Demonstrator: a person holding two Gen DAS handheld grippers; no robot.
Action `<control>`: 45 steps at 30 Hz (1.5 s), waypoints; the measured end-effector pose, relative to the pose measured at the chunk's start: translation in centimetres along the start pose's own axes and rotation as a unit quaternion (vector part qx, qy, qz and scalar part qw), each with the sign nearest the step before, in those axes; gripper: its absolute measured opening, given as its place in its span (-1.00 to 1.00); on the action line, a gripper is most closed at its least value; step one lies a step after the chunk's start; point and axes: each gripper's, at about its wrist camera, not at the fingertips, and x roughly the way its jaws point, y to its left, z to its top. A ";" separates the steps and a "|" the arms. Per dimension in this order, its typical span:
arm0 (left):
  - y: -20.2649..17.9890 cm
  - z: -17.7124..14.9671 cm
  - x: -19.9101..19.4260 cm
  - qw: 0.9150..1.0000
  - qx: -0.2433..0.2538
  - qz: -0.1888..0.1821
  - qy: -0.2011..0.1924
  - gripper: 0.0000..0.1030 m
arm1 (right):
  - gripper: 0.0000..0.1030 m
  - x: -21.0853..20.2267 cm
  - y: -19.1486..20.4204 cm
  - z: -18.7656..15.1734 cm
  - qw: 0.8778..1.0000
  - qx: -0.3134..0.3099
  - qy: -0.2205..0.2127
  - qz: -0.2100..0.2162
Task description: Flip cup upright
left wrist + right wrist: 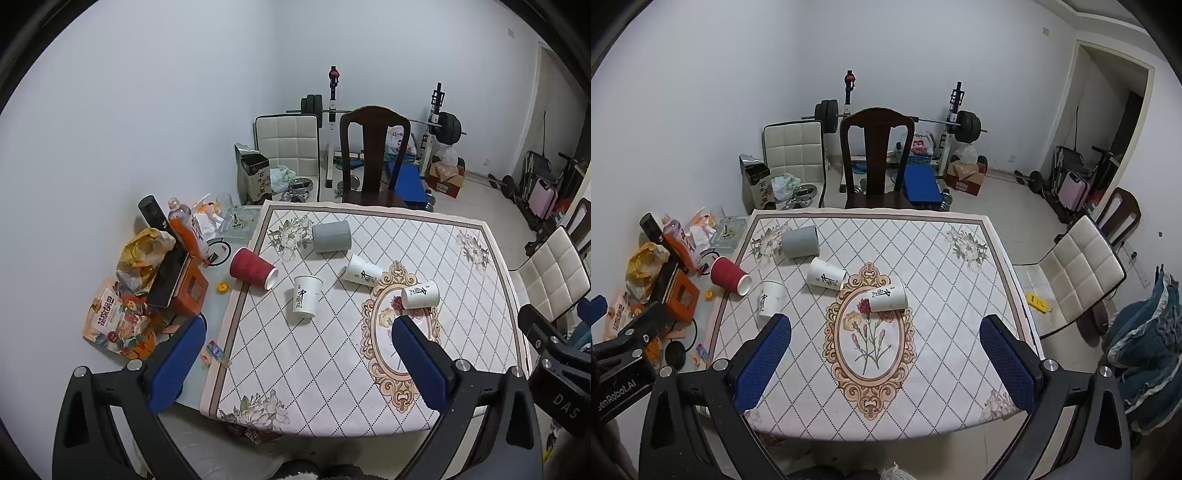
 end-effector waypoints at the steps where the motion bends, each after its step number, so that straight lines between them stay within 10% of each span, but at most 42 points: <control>1: 0.0 0.0 0.0 1.000 0.000 -0.001 0.002 1.00 | 1.00 0.0 0.0 0.0 1.000 -0.002 0.001 -0.002; 45: -0.4 0.5 -0.5 1.000 0.000 -0.008 0.001 1.00 | 1.00 -1.0 0.5 0.0 1.000 0.001 -0.002 -0.016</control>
